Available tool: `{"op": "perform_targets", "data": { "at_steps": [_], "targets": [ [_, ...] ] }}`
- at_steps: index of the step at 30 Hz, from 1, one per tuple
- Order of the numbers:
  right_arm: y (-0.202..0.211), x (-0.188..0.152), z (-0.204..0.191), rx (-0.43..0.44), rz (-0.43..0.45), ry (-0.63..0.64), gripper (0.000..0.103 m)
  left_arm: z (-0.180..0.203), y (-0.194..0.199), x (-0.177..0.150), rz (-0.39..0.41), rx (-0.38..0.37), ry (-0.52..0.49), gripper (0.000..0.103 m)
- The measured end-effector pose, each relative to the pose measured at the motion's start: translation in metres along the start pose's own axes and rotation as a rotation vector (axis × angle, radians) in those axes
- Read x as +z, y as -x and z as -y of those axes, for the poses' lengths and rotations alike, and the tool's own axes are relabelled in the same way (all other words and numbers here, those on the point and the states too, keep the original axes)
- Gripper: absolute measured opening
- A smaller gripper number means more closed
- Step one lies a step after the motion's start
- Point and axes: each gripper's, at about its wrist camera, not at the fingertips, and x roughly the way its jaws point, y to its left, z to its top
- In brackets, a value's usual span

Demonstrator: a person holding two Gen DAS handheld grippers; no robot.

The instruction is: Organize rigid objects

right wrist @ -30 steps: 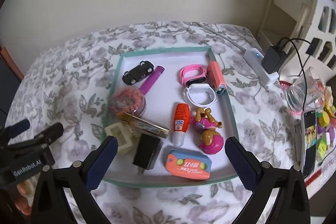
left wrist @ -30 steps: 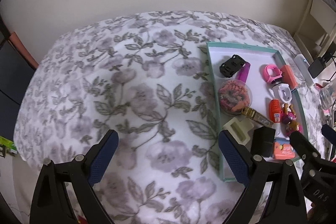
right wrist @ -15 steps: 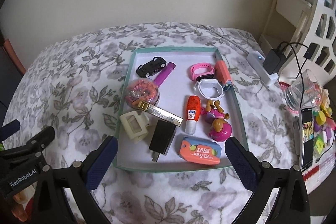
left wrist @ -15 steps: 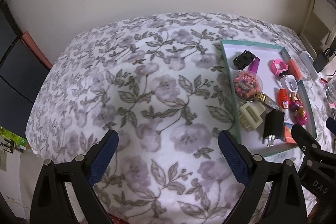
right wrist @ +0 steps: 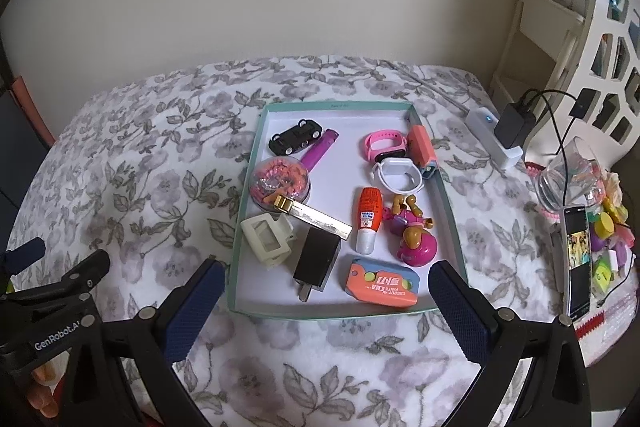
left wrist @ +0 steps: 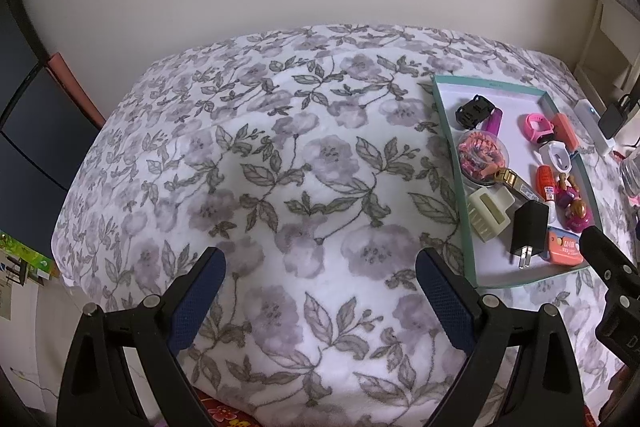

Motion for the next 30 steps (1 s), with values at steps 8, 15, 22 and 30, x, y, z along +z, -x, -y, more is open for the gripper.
{"op": "perform_targets", "data": {
  "at_steps": [8,15,22,30],
  "targets": [
    [0.0053,0.0014,-0.0031,0.000,0.019,0.016,0.103,-0.0055,0.0031,0.0012,0.011,0.003,0.014,0.096],
    [0.0062,0.0019,-0.0033,0.004,0.025,0.020,0.103,-0.0076,0.0028,0.0027,0.015,0.011,0.019,0.096],
    [0.0063,0.0021,-0.0025,0.001,0.027,0.022,0.103,-0.0084,0.0011,0.0036,0.013,0.015,0.017,0.096],
    [0.0061,0.0026,-0.0028,0.000,0.028,0.022,0.103,-0.0085,0.0007,0.0049,0.015,0.024,0.022,0.096]
  ]
}}
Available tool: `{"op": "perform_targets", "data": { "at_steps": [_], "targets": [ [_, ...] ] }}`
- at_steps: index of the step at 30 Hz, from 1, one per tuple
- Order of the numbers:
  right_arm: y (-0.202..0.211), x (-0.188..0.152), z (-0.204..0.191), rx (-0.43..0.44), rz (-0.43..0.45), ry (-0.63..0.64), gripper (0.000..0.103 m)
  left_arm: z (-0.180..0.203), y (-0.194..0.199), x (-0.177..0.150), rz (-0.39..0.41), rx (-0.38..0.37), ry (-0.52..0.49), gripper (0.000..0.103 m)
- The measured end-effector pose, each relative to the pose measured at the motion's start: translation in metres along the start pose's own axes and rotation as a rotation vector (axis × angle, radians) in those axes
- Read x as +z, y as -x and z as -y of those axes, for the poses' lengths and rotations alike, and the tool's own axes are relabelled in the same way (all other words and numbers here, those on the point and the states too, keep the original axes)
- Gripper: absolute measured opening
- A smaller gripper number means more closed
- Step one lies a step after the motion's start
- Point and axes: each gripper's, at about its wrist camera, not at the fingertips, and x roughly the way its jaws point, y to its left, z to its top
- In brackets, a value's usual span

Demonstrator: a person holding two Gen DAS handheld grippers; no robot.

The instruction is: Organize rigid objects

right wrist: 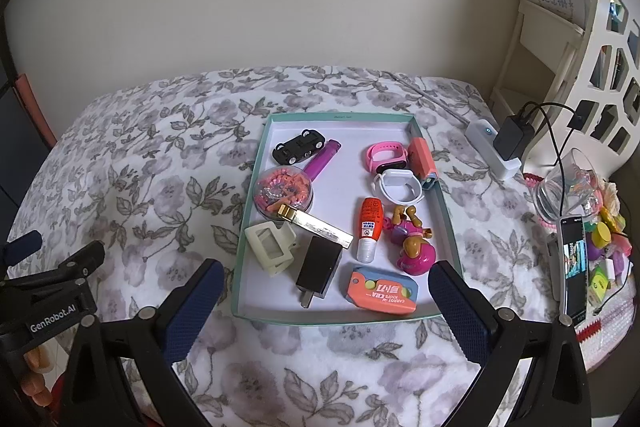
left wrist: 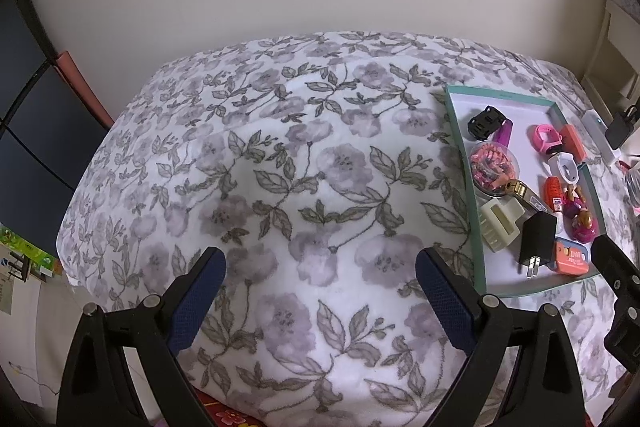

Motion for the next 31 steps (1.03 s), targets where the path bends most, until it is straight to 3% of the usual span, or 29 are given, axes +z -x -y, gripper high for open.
{"op": "perform_targets", "data": {
  "at_steps": [31],
  "targets": [
    [-0.0089,-0.0021,-0.0010,-0.001,-0.019,0.015,0.103,0.0048,0.0011,0.0027,0.005,-0.012,-0.002,0.096]
  ]
}}
